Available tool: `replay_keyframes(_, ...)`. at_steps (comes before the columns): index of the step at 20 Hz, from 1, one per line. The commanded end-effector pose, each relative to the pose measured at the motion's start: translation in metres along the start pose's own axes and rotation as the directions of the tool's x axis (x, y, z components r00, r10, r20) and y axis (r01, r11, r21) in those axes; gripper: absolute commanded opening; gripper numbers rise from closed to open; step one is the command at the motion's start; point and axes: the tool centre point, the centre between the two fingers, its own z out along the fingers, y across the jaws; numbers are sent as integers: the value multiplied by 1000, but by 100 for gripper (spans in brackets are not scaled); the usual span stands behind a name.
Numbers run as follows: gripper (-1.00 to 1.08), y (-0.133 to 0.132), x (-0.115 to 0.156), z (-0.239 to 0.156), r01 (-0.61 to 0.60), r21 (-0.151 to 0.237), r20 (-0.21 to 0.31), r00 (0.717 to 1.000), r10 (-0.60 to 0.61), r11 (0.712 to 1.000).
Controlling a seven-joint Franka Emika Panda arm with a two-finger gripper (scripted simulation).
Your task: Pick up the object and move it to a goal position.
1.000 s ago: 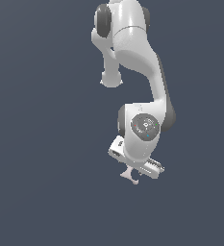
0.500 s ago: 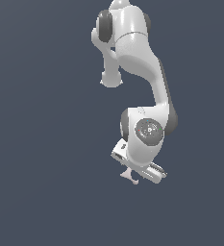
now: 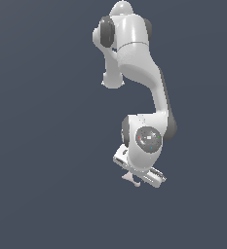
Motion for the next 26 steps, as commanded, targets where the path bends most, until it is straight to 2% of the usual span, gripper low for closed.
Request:
replay_keyframes(1, 100, 1, 0, 14, -1, -1, 1, 1000, 1, 1000)
replay_keyframes(9, 100, 0, 1, 22, -2, -1, 0, 1000, 2, 1000)
replay_keyframes(10, -100, 0, 1, 22, -2, -1, 0, 1000, 2, 1000)
replay_keyframes(26, -100, 0, -3, 21, -2, -1, 0, 1000, 2, 1000)
